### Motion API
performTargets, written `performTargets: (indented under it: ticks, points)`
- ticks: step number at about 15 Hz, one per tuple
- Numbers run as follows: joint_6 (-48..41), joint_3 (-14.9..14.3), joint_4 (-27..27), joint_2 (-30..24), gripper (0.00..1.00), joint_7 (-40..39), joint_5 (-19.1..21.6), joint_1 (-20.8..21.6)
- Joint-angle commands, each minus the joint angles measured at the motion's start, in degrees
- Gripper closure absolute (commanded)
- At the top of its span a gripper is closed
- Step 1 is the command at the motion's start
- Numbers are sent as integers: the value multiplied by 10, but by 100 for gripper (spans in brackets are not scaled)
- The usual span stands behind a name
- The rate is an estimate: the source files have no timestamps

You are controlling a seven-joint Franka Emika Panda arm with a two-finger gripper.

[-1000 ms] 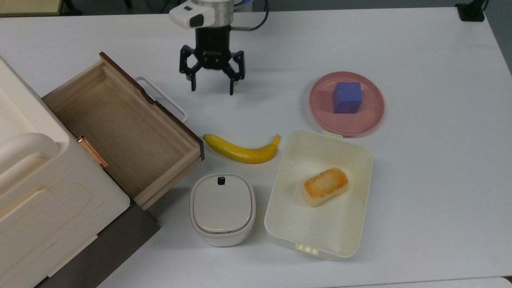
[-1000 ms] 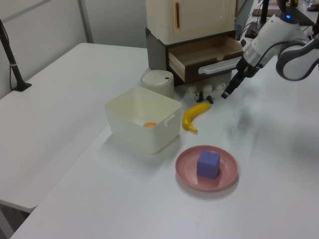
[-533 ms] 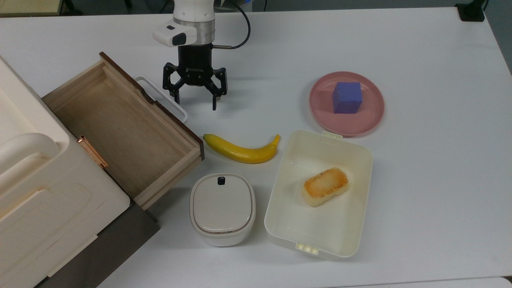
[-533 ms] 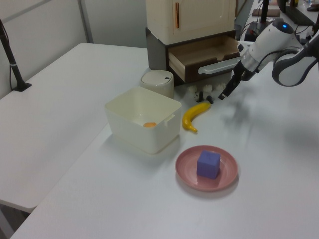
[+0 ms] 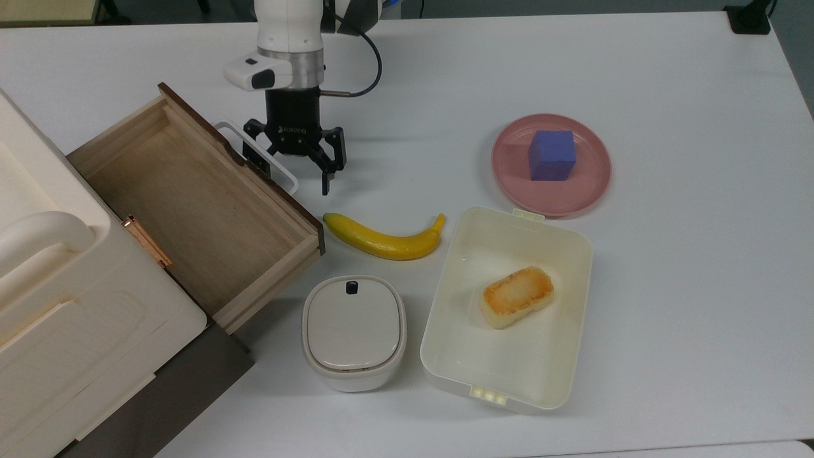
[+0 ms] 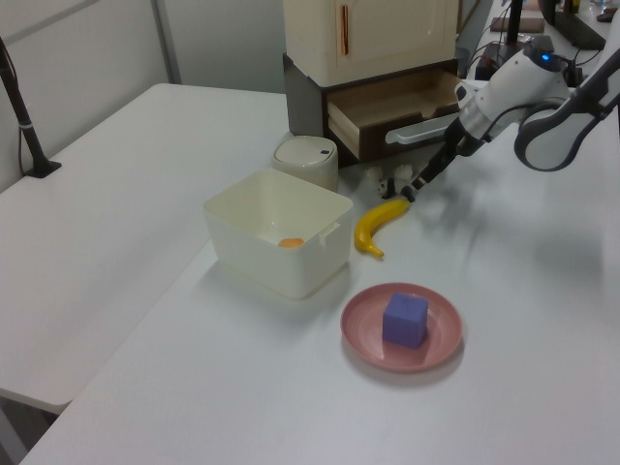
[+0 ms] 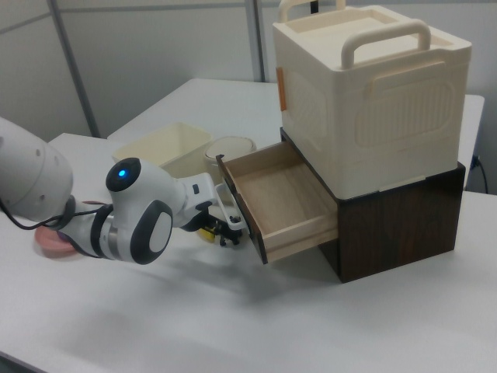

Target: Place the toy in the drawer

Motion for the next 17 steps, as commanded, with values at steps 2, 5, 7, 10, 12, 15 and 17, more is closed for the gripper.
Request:
performTargets:
  ticks: [2, 5, 7, 10, 12, 15, 17]
  points:
    - [18, 2, 73, 66, 0, 2, -15, -1]
    - [18, 2, 84, 87, 0, 1, -17, 4]
    - [18, 2, 91, 95, 0, 1, -23, 5]
    - [18, 0, 118, 118, 0, 0, -23, 10]
    - [18, -2, 126, 128, 5, 0, -23, 13]
    - [15, -3, 125, 128, 36, -2, -36, 14]
    - [8, -4, 123, 126, 60, -3, -55, 14]
